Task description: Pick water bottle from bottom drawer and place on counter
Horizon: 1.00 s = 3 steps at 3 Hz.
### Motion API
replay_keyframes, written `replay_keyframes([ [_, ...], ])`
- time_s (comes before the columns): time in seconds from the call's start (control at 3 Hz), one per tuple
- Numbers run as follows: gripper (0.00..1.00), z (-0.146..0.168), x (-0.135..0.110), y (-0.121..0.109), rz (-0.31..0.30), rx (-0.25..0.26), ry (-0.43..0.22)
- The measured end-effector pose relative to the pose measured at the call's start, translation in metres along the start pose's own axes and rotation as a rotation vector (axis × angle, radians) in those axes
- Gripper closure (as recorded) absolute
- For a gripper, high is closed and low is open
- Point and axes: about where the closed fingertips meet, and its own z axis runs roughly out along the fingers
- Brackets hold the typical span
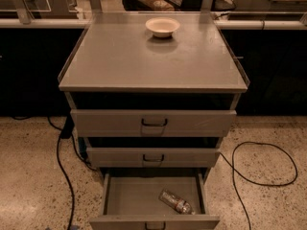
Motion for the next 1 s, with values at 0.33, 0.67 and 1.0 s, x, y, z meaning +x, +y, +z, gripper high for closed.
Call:
replay_keyframes([
  [0.33, 0.00, 0.000, 0.034, -0.022, 0.037, 0.022, 0.013],
  [0.67, 0.00, -0.002, 0.063, -0.039, 0.093, 0.048, 0.014],
  [1.0, 0.00, 0.001, 0.070, -0.037, 0.119, 0.051, 0.052],
])
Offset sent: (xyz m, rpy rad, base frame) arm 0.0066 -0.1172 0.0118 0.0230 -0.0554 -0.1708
